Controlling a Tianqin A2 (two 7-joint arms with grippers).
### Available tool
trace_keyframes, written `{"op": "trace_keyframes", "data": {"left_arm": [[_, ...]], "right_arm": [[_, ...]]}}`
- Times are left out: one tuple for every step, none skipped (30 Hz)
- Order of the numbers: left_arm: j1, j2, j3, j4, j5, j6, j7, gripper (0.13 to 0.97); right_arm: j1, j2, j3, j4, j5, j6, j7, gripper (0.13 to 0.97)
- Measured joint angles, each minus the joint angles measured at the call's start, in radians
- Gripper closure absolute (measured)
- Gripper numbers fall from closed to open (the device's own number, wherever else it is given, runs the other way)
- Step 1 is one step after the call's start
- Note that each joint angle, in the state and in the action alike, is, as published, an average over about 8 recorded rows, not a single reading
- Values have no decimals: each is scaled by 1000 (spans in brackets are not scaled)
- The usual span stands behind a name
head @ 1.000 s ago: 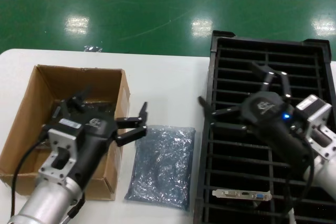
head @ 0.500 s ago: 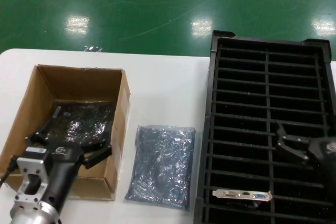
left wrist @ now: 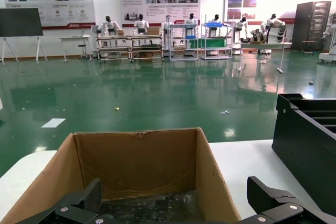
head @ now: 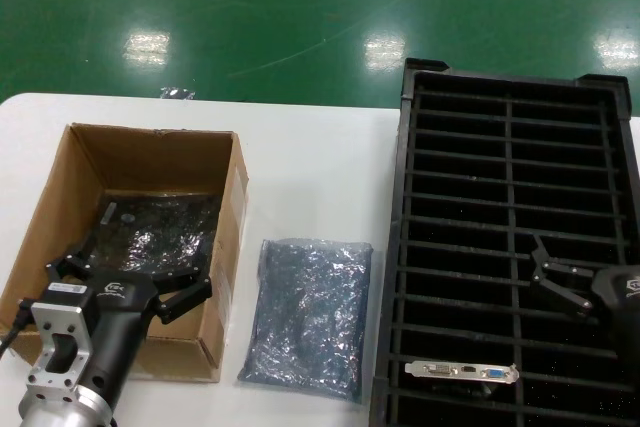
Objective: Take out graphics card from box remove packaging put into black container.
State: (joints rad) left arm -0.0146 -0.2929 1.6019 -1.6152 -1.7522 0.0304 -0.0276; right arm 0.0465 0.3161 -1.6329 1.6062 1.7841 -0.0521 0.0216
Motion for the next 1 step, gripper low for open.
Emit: {"op": "trace_keyframes", "data": {"left_arm": [[0,0,0,0,0,0,0,132]], "right_arm": [[0,0,0,0,0,0,0,129]]}}
